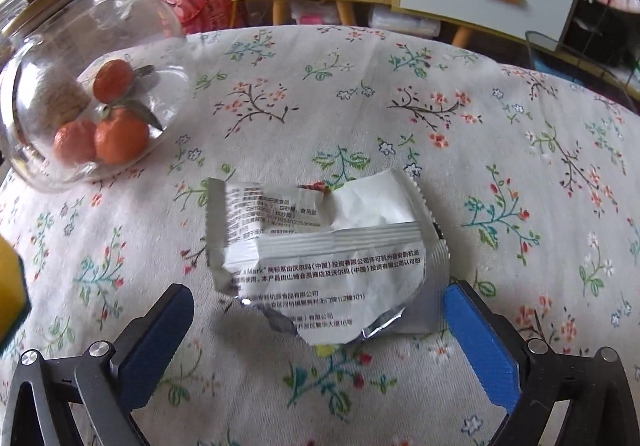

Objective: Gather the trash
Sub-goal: 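Grasp the silver snack wrapper with the right gripper while the left holds the sponge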

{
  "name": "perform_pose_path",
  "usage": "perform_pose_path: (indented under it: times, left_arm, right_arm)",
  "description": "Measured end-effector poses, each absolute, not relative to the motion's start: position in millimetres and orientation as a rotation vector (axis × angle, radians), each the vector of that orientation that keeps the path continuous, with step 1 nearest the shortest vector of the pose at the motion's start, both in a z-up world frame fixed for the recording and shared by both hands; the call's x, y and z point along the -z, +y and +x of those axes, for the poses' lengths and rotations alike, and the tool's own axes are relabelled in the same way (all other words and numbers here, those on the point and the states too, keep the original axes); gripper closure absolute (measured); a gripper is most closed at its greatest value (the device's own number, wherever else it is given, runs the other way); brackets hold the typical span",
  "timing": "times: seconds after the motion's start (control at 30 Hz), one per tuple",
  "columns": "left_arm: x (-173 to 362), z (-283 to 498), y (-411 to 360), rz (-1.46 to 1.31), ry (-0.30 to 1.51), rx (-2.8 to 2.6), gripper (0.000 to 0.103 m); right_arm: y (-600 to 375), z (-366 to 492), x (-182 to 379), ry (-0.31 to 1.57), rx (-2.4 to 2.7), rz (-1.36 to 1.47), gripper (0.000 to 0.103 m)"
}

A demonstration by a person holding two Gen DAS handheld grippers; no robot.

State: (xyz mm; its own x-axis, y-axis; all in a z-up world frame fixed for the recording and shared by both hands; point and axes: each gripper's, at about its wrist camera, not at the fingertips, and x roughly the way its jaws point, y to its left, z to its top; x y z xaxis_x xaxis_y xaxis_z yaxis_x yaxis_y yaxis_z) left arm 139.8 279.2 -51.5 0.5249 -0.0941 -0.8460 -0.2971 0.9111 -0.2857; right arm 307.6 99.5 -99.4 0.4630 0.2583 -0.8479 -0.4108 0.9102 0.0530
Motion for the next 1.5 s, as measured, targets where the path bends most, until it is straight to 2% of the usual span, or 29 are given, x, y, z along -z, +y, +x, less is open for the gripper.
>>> perform_pose_path:
  times: [0.07,0.2,0.27,0.3,0.33,0.43,0.57,0.6,0.63,0.7,0.73,0.83,1.07,1.27,1.37,1.5]
  left_arm:
    - [51.9,139.5,279.2,-0.424,1.02,-0.128,0.043]
    - [53.9,140.6,277.8,-0.417,1.026,-0.13,0.043]
    - [55.0,141.4,276.8,-0.412,1.028,-0.128,0.043]
    - [54.9,141.5,276.1,-0.41,1.028,-0.127,0.043]
    - [54.7,141.5,275.1,-0.407,1.028,-0.126,0.043]
    - [54.0,141.8,273.3,-0.401,1.028,-0.124,0.043]
    - [51.8,141.1,273.6,-0.403,1.028,-0.135,0.043]
    - [51.0,140.6,273.7,-0.402,1.027,-0.145,0.043]
    - [50.6,140.4,274.5,-0.403,1.026,-0.153,0.043]
    - [50.6,140.0,275.9,-0.4,1.032,-0.177,0.043]
    - [50.8,139.6,276.8,-0.402,1.034,-0.183,0.043]
    - [52.6,138.7,282.0,-0.417,1.044,-0.195,0.043]
    - [57.3,135.3,293.6,-0.449,1.061,-0.221,0.043]
    - [58.6,138.8,291.2,-0.447,1.068,-0.222,0.043]
    - [61.8,141.3,290.7,-0.449,1.076,-0.224,0.043]
    - [65.1,146.6,289.3,-0.448,1.078,-0.224,0.043]
  right_arm:
    - [99.5,311.0,100.9,1.018,-0.405,-0.159,0.001]
    - [93.0,310.8,100.2,1.02,-0.396,-0.12,0.018]
    - [90.3,309.4,98.2,1.015,-0.399,-0.124,0.029]
    - [88.7,308.3,96.9,1.012,-0.401,-0.129,0.044]
    - [86.8,306.8,95.3,1.007,-0.403,-0.135,0.051]
    - [78.7,302.2,89.8,0.997,-0.413,-0.136,0.065]
    - [67.7,294.9,82.4,0.989,-0.436,-0.128,0.064]
    - [66.0,294.3,80.3,0.997,-0.451,-0.11,0.055]
    - [64.9,295.1,78.6,1.012,-0.471,-0.085,0.039]
    - [66.4,297.2,73.9,1.022,-0.502,-0.043,0.021]
    - [69.9,297.0,69.8,1.007,-0.516,-0.038,0.015]
    - [90.5,300.7,61.7,0.971,-0.548,-0.094,0.008]
    - [151.0,319.4,69.3,0.973,-0.635,-0.322,0.007]
    - [170.9,347.9,88.1,1.005,-0.616,-0.343,0.007]
    - [169.4,356.5,98.7,1.04,-0.591,-0.343,0.016]
    - [161.4,351.9,96.6,1.025,-0.616,-0.335,0.039]
